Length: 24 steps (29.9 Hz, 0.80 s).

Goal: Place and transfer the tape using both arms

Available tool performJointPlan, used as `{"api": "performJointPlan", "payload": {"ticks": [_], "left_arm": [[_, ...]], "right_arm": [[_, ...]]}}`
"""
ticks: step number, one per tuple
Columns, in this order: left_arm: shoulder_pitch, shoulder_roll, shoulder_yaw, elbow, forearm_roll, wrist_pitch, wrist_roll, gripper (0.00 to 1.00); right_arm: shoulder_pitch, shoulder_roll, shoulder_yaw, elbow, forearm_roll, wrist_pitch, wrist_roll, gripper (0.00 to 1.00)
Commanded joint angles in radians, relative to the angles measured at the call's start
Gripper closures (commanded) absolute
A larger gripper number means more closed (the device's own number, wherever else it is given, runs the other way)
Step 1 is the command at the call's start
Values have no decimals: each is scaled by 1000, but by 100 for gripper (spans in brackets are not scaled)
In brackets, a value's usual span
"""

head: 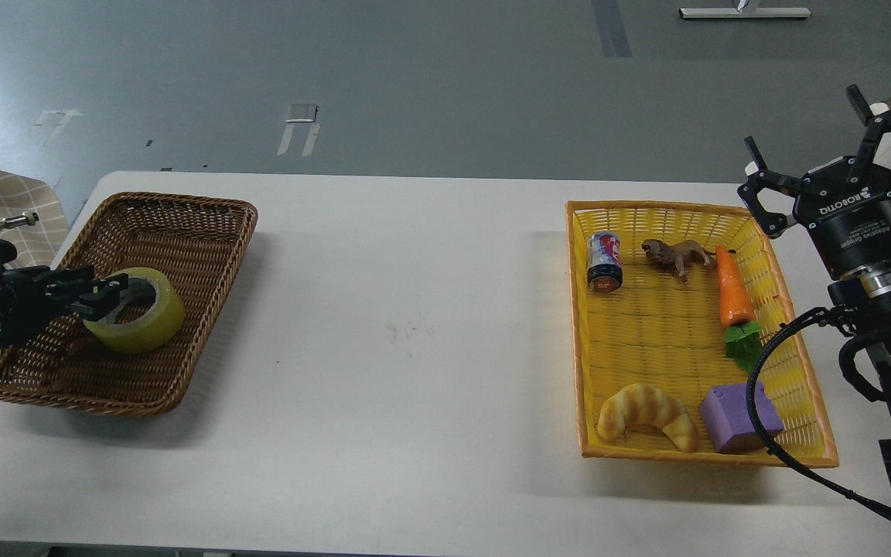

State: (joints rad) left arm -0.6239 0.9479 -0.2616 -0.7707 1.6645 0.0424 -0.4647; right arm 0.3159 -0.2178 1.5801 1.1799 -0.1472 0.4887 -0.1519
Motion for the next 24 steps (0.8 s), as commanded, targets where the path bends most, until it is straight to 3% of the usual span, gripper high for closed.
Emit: {"api": "performJointPlan", "payload": {"ticks": [1,6,9,13,19,24], "left_arm": [[-19,8,-2,-1,-70,7,-24,8],[-149,25,-4,-4,-195,-19,-24,4],[-259,20,-14,-18,-300,-88,-24,3],[-404,-4,-14,-21,-677,-315,-24,3],[-503,-101,-14,-21,-1084,-518,-24,3],[-520,-185,-27,-22,-1219,-531,-24,2]], "right_arm": [[0,0,0,0,0,0,0,0],[0,0,1,1,0,0,0,0],[2,0,1,1,0,0,0,0],[14,-2,1,1,-2,0,0,0],[63,-14,-3,0,-11,0,-5,0],[118,-17,-12,-16,-15,0,-11,0]]}}
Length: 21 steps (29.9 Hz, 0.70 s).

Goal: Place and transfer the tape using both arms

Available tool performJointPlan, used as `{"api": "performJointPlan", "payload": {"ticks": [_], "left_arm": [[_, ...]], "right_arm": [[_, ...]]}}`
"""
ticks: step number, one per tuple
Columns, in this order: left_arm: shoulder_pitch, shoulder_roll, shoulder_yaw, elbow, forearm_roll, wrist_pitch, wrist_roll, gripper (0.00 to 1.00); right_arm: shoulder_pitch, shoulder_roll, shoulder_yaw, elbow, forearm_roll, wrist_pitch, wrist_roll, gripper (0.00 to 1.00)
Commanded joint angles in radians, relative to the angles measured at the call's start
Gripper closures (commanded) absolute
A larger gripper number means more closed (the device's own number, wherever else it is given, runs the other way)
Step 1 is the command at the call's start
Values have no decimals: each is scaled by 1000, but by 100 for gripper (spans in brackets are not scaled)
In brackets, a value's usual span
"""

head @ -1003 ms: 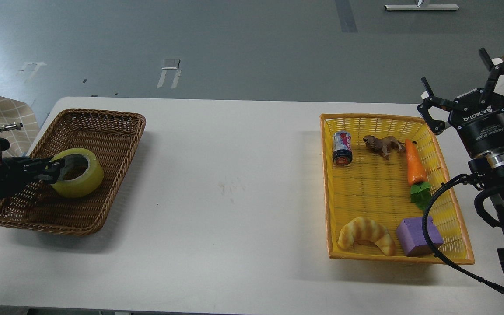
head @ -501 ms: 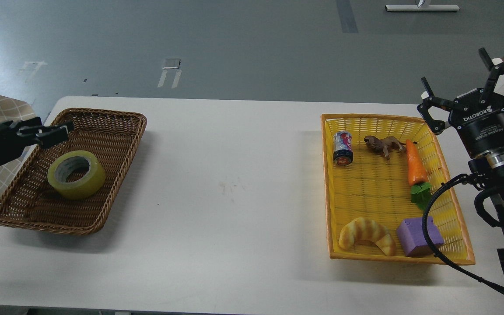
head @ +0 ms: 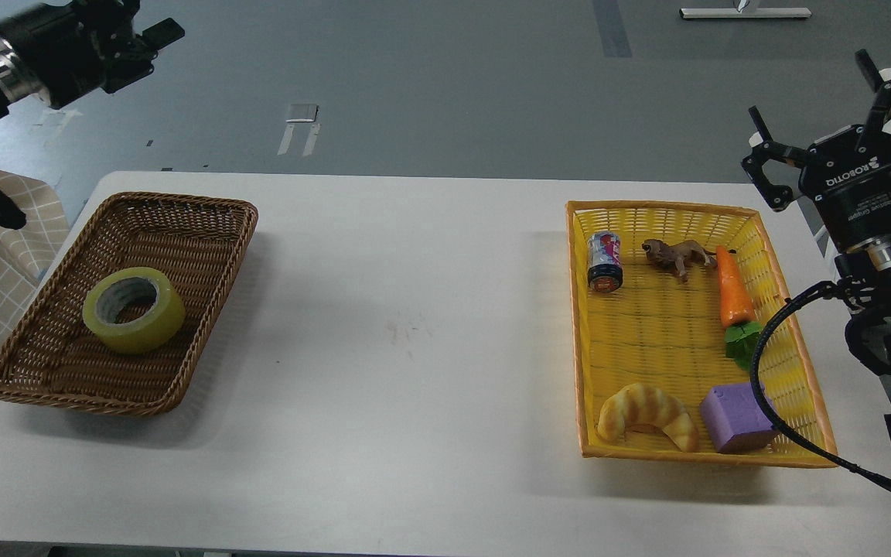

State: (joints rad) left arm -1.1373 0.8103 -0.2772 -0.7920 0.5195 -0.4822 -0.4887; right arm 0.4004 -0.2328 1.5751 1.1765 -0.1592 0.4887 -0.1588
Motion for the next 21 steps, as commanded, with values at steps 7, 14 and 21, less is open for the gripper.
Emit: {"api": "performJointPlan", "payload": {"ticks": [7,14,21], "left_arm": [[21,-175,-151,-6,-193,-6,0,2],[115,-263,-237,-100,-234,-6,0,2],[255,-364,-356,-158,-234,-6,0,2]], "right_arm": [[136,-22,-53,-93,-5,0,-16,0],[248,-33,-112,-166,-3,0,-41,0],[268,6,-162,-172,-3,0,-36,0]]}}
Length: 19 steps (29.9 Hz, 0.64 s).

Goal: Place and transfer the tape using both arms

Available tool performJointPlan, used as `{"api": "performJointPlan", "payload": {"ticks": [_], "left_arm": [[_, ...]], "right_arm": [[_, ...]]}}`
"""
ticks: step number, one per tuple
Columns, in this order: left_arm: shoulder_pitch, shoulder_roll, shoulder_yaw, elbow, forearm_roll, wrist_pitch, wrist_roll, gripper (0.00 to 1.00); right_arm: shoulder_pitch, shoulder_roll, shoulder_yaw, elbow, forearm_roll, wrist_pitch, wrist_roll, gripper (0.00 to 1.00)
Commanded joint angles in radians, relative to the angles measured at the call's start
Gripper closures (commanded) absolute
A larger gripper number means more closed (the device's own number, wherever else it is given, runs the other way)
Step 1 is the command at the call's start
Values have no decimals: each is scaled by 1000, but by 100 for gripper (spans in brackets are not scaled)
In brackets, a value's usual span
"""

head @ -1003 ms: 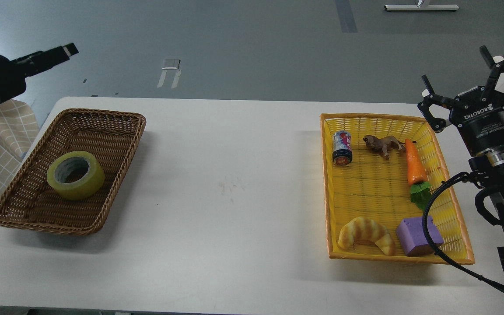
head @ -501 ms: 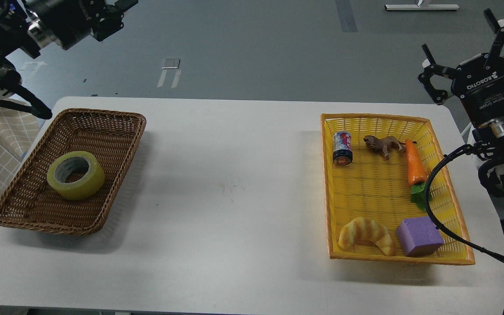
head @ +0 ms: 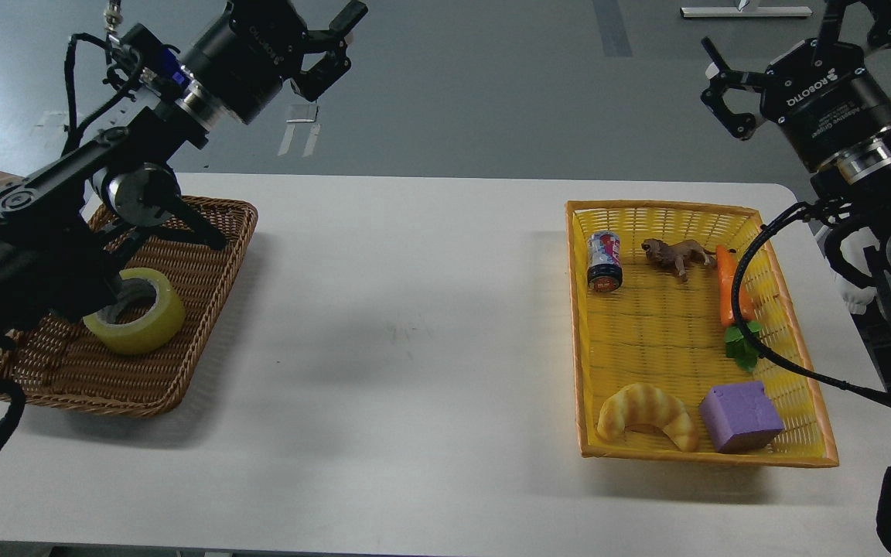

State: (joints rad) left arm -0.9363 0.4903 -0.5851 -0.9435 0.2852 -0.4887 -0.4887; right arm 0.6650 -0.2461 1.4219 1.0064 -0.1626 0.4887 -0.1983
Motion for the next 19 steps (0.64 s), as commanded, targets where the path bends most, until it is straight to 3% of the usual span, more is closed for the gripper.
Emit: {"api": "performJointPlan", "payload": {"ticks": [1,6,19], "left_arm": [[65,-53,-58,-6,0,0,0,2],[114,-101,-90,-6,0,0,0,2],[103,-170,-200,12,-24,0,0,2]], "right_arm": [[4,22,-9,-2,0,0,5,0],[4,54,-8,-14,0,0,13,0],[-1,74,-1,-12,0,0,16,0]]}}
